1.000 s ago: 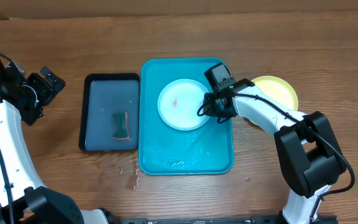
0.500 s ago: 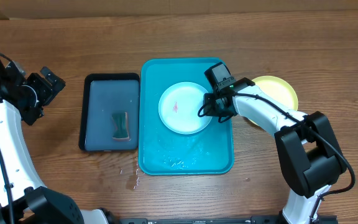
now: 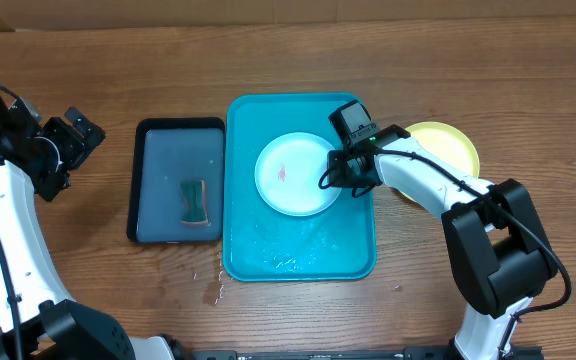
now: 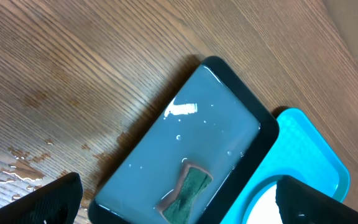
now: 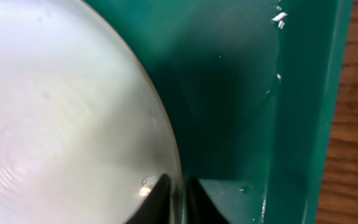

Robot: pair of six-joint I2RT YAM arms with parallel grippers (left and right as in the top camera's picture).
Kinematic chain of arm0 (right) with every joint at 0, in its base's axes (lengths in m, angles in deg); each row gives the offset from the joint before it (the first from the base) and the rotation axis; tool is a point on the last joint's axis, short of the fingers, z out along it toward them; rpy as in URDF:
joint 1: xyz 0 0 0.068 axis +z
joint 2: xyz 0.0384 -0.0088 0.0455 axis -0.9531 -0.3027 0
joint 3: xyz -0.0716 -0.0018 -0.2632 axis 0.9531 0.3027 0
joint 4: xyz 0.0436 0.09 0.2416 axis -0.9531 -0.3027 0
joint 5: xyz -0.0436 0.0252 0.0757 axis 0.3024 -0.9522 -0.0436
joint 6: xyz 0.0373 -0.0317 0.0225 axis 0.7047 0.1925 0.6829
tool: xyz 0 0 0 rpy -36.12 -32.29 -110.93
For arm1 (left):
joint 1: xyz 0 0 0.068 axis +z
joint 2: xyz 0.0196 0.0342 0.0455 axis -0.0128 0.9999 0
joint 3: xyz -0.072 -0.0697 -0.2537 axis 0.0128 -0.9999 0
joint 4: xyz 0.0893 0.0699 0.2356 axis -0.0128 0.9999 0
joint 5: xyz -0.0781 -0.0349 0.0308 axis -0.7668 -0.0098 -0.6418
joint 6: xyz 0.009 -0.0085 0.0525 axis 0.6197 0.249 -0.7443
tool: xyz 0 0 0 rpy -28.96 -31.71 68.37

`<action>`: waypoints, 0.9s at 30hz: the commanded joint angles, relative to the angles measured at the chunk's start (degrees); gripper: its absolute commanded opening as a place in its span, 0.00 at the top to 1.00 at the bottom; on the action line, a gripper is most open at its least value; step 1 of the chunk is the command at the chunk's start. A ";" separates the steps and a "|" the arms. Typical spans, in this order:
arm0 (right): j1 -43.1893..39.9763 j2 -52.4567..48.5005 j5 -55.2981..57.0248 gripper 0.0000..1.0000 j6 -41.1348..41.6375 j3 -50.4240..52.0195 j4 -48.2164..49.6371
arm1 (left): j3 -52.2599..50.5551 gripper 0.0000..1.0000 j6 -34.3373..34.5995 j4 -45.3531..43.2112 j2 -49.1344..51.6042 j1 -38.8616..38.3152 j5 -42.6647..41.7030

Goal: Clean dirty plates on tray and stack at the side
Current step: 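Hold the white plate rim while moving the left gripper to the black tray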

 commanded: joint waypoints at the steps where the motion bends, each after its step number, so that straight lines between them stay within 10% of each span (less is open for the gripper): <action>1: -0.09 1.03 -0.59 0.81 -0.76 -1.36 0.52 | 0.79 0.00 0.26 4.22 -0.13 0.20 -0.04; 12: -0.09 1.03 -0.37 0.91 -0.79 -1.36 0.74 | 0.74 0.18 -17.44 13.53 0.35 -9.27 -1.66; 27: -0.09 1.03 -0.35 0.92 -0.79 -1.33 0.57 | -11.85 0.30 -9.86 6.05 0.39 -26.05 13.44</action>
